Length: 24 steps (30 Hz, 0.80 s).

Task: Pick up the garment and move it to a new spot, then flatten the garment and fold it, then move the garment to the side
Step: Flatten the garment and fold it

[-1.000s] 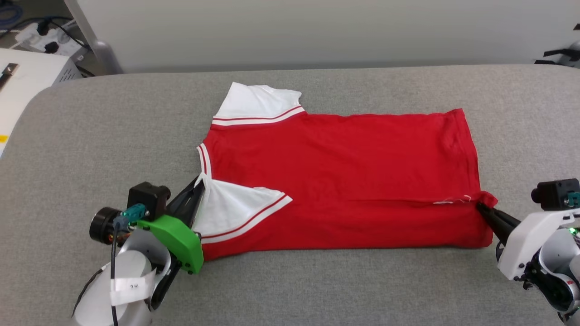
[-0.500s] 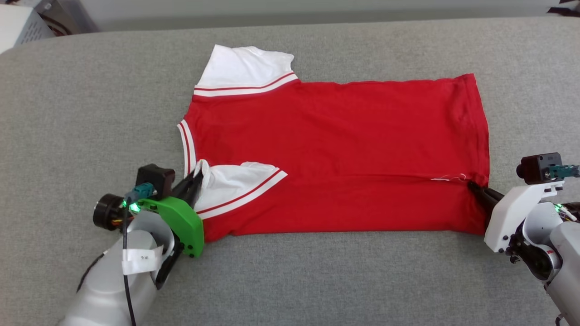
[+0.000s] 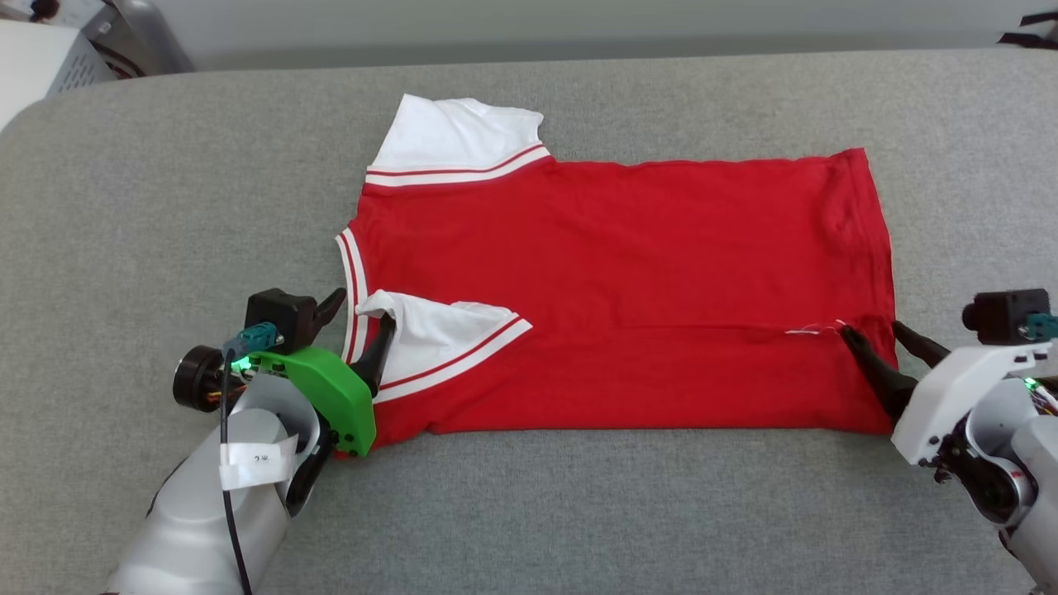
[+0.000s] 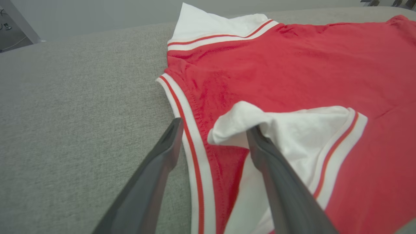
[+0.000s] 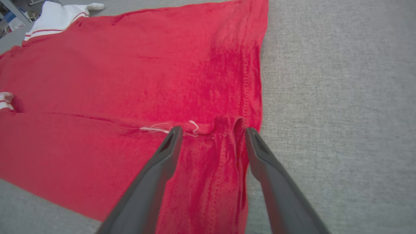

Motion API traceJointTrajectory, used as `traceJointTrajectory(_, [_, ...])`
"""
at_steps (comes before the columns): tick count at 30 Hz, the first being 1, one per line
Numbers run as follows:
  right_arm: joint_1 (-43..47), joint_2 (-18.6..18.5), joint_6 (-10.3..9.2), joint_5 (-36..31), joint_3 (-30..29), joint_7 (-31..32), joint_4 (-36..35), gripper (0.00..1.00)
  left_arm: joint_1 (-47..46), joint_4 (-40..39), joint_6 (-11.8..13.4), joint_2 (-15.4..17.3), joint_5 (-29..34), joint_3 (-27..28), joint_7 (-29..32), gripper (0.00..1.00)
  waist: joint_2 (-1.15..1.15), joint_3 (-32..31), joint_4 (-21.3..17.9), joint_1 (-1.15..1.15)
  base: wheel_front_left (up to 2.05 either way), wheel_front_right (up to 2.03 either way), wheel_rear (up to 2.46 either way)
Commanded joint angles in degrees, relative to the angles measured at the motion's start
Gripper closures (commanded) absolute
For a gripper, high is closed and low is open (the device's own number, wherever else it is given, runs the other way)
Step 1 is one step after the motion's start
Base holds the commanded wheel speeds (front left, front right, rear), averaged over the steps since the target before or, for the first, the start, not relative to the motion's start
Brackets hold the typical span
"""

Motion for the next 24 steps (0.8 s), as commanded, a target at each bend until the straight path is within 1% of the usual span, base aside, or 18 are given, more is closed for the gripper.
traceJointTrajectory(1, [1.6, -1.0, -0.04, 0.8, -0.2, -1.1, -1.2, 0.00, 0.6, -0.9, -0.2, 0.5, 1.0, 0.9, 0.1, 0.00, 0.00, -1.7, 0.3, -0.01, 0.00, 0.00, 0.00])
traceJointTrajectory(6, [5.4, -3.7, -0.04, 1.7, -2.0, -3.6, -5.7, 0.00, 2.9, -3.8, -0.2, 2.0, 2.4, 3.4, 0.1, 0.00, 0.00, -4.1, 0.6, -0.01, 0.00, 0.00, 0.00])
traceJointTrajectory(9, [7.5, -4.9, -0.04, 1.2, -4.1, -5.2, -8.2, 0.00, 4.0, -5.6, -0.2, 3.1, 3.1, 4.4, 0.1, 0.00, 0.00, -5.5, 0.7, -0.01, 0.00, 0.00, 0.00])
traceJointTrajectory(14, [10.4, -5.1, -0.04, -1.0, -7.8, -5.8, -10.9, 0.00, 3.4, -8.0, -0.2, 4.9, 1.4, 3.0, 0.9, 0.00, 0.00, -7.4, 1.4, -0.01, 0.00, 0.00, 0.00])
traceJointTrajectory(16, [11.6, -4.8, -0.04, -2.2, -9.2, -5.3, -11.9, 0.00, 2.2, -10.3, -0.2, 6.0, -1.1, 1.2, 3.3, 0.00, 0.00, -7.9, 1.8, -0.01, 0.00, 0.00, 0.00])
traceJointTrajectory(18, [12.5, -4.4, -0.04, -3.6, -10.9, -4.7, -12.7, 0.00, 0.6, -12.8, -0.2, 7.7, -4.6, -0.3, 7.1, 0.00, 0.00, -8.2, 2.1, -0.01, 0.00, 0.00, 0.00])
traceJointTrajectory(21, [13.8, -3.5, -0.04, -5.4, -13.4, -3.3, -13.8, 0.00, -2.2, -16.4, -0.2, 10.8, -9.7, -3.2, 14.9, 0.00, 0.00, -8.4, 2.4, -0.01, 0.00, 0.00, 0.00])
traceJointTrajectory(24, [15.1, -2.4, -0.04, -7.4, -15.2, -1.3, -15.0, 0.00, -4.9, -19.0, -0.2, 13.5, -14.4, -6.4, 24.7, 0.00, 0.00, -8.4, 2.6, -0.01, 0.00, 0.00, 0.00])
